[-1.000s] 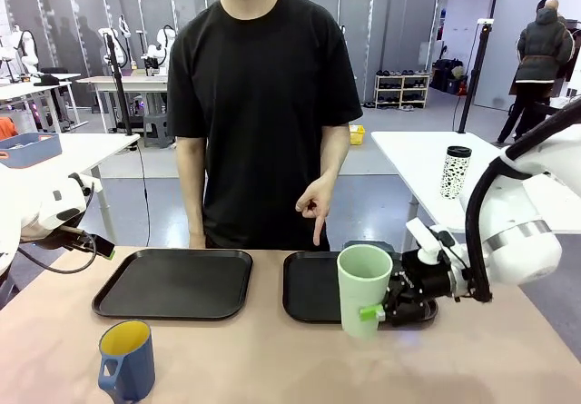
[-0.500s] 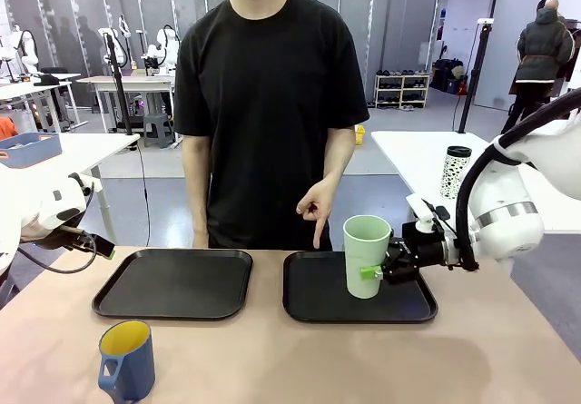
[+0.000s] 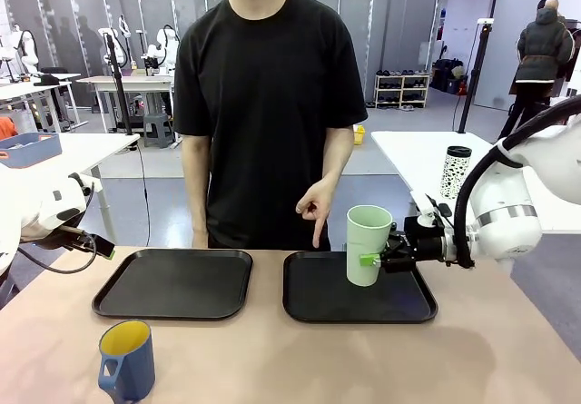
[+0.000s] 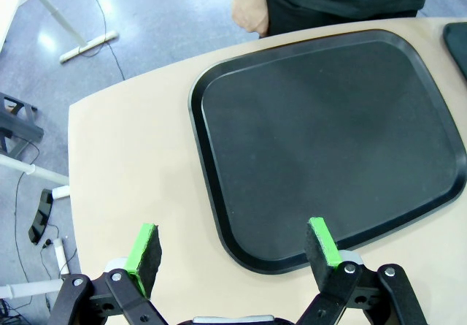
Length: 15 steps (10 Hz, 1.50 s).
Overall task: Sort and store the cups by type.
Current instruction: Place the picked Reusable plastic cup into the Flat Tray indicated by the person.
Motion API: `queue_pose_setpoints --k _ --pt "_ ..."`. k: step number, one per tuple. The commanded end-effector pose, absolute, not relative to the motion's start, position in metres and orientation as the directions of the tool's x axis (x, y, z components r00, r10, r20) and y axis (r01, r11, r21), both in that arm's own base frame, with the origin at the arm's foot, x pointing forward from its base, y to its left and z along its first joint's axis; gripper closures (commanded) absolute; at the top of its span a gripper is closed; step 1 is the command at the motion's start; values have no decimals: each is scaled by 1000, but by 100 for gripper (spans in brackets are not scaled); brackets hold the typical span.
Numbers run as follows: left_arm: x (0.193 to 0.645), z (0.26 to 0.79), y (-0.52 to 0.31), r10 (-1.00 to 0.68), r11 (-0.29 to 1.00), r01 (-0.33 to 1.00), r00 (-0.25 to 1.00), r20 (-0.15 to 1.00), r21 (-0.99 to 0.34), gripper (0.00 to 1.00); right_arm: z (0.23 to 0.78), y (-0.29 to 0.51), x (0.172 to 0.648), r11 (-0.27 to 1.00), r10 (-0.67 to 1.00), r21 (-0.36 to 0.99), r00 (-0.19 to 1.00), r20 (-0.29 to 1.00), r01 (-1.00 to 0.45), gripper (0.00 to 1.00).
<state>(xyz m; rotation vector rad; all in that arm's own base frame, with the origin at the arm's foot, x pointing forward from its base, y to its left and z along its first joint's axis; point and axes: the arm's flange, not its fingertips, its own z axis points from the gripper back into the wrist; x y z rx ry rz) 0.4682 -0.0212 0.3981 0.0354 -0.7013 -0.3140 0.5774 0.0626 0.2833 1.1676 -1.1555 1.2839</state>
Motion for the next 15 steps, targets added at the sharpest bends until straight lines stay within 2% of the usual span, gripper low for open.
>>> queue_pose_setpoints --k 1,5,7,15 --pt "469 399 -22 -294 953 269 718 631 138 0 287 60 585 -20 47 16 15 999 -1000 15" --pt "469 399 -22 -294 953 269 718 631 138 0 265 62 594 30 57 57 59 997 -998 15" --pt "469 399 -22 -294 953 269 718 631 138 0 251 63 596 36 23 58 59 998 -998 15" --pt "469 399 -22 -294 953 269 718 631 138 0 216 67 601 88 67 73 79 995 -993 15"
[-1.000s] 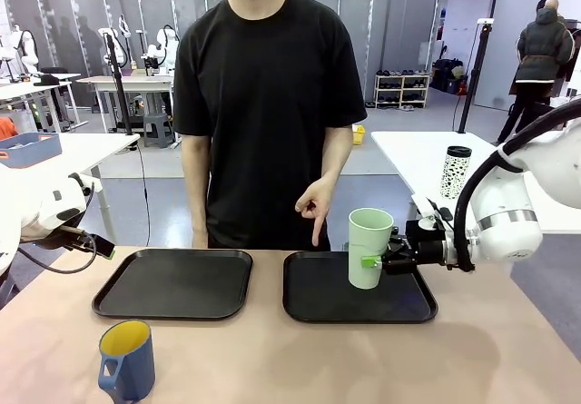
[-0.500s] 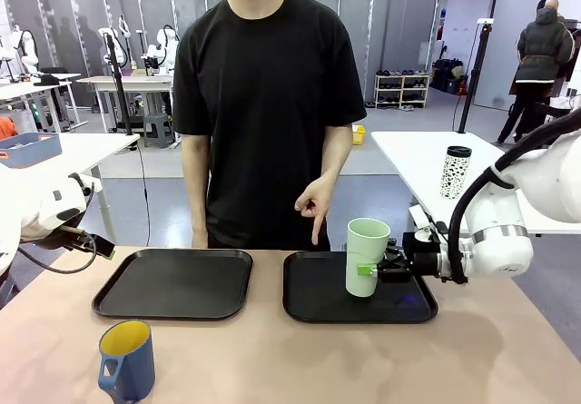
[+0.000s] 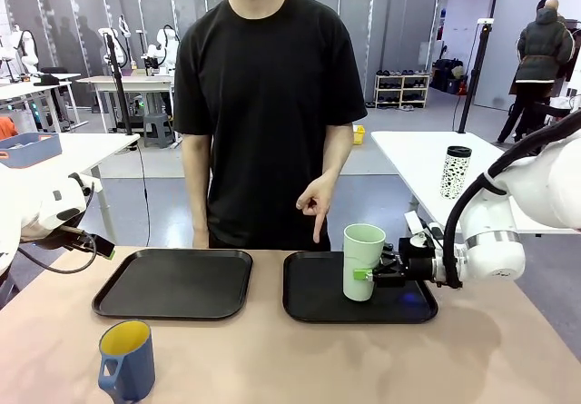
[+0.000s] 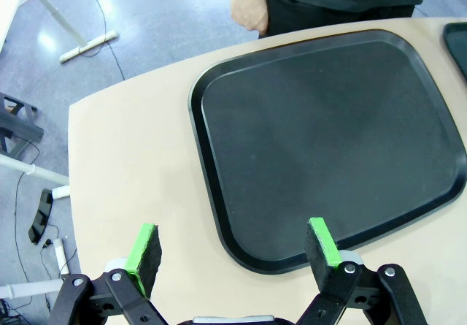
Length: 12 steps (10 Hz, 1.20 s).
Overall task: Sort and store the cups by type.
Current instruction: Place the picked Reusable plastic cup into the Flat Tray indicated by the person.
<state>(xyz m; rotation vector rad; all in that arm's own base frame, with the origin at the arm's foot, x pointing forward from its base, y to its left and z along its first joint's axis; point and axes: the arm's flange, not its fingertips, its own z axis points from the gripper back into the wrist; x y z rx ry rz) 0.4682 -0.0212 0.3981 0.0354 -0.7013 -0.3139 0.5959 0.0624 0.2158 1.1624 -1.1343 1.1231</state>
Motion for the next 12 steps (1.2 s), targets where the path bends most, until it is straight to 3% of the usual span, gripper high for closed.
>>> queue_pose_setpoints --k 1,2,3,12 --pt "469 399 -22 -294 953 269 718 631 138 0 214 66 601 94 62 79 85 994 -992 15" --pt "469 399 -22 -294 953 269 718 631 138 0 212 66 601 95 65 83 90 994 -992 15" --pt "469 399 -22 -294 953 269 718 631 138 0 212 65 601 100 58 85 91 994 -991 0" --pt "469 399 -22 -294 953 269 718 631 138 0 208 25 590 138 109 121 137 985 -983 0"
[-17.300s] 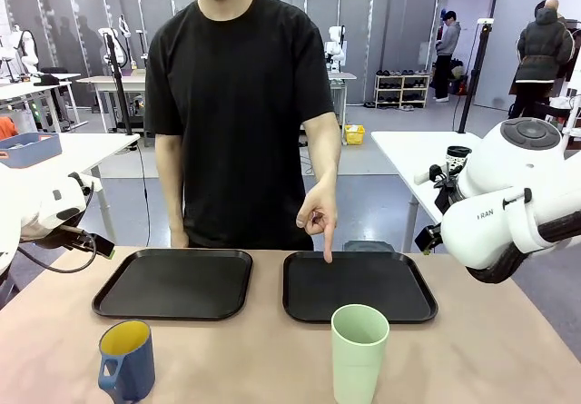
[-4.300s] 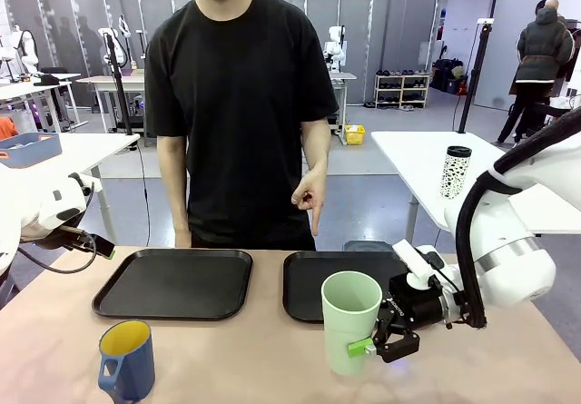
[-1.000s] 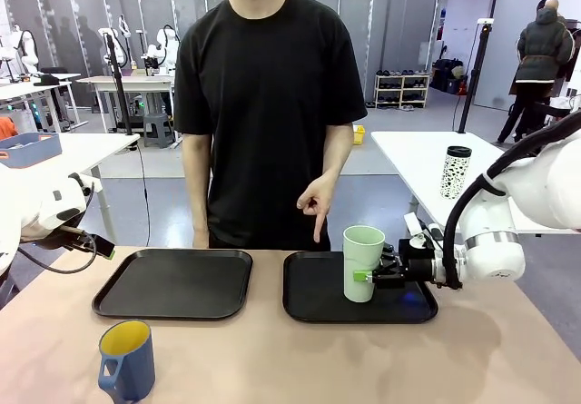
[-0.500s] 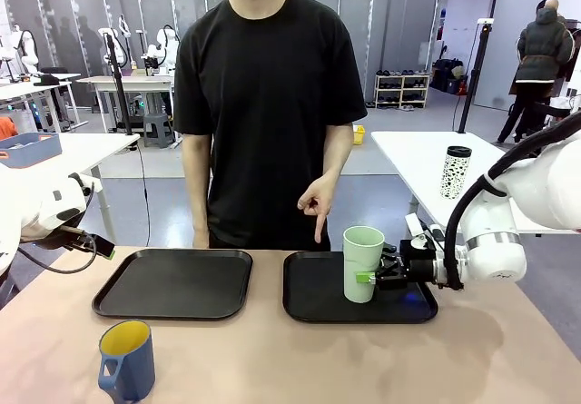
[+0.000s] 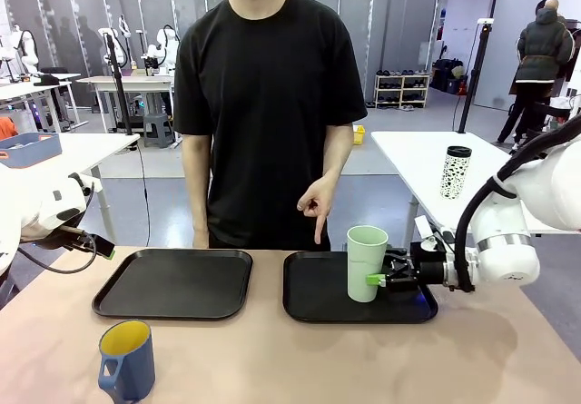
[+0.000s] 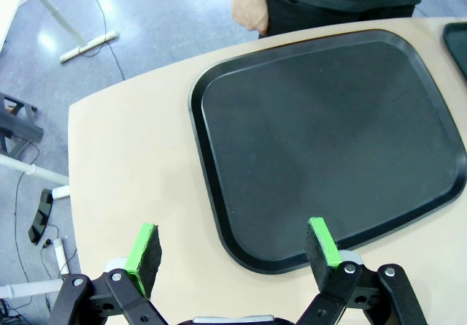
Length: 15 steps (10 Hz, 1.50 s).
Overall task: Sort and store the cups by type.
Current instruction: Place the picked Reusable plastic cup into the Flat Tray indicated by the person, then pick up the Handle plastic cup and place it into the empty Flat Tray.
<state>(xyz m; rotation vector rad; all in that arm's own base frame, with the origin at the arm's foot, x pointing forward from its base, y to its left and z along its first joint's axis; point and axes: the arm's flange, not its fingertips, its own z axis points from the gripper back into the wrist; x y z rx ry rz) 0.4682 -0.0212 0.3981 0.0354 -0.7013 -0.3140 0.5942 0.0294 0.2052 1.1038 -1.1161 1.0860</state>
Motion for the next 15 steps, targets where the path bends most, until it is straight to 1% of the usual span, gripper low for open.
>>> queue_pose_setpoints --k 1,5,8,10,11,15 --pt "469 399 -22 -294 953 269 718 631 138 0 206 17 588 155 111 125 143 983 -980 0" --pt "469 399 -22 -294 953 269 718 631 138 0 204 -18 576 226 124 127 158 980 -966 0" --pt "469 399 -22 -294 953 269 718 631 138 0 212 -45 566 276 131 112 152 980 -955 0" --pt "469 399 -22 -294 953 269 718 631 138 0 213 -47 563 277 158 128 177 971 -952 0" --pt "469 399 -22 -294 953 269 718 631 138 0 207 -50 573 273 114 120 156 981 -954 0" --pt "469 399 -22 -294 953 269 718 631 138 0 207 -50 573 273 114 120 156 981 -954 0"
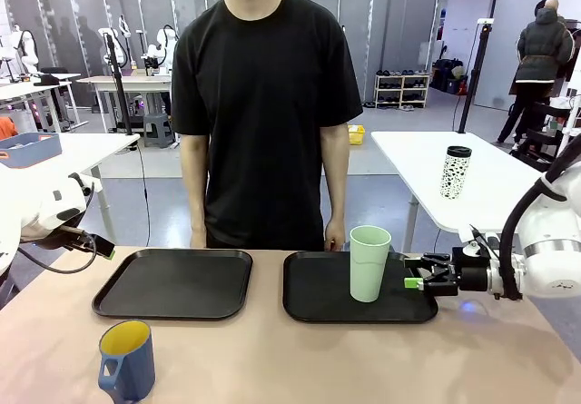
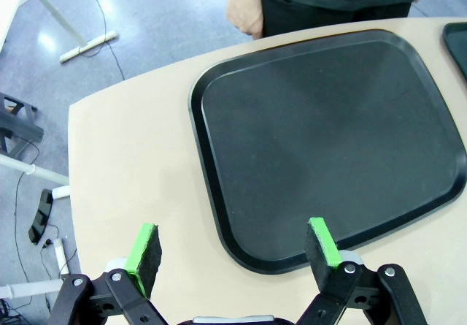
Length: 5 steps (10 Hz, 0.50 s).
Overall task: Sort and store the cups by type.
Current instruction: Pick up the Handle plastic cup and place it into the empty Flat Tray.
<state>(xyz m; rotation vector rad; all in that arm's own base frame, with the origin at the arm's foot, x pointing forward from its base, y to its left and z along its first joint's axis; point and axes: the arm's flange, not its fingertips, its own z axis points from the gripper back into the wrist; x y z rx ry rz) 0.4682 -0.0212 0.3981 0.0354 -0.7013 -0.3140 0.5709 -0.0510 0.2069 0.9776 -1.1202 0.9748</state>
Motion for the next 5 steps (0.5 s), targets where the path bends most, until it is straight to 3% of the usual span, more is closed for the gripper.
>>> queue_pose_setpoints --k 1,5 --pt "469 399 -22 -294 953 269 718 631 138 0 207 -50 573 273 114 120 156 981 -954 0" --pt "469 399 -22 -294 953 269 718 631 138 0 207 -50 573 273 114 120 156 981 -954 0"
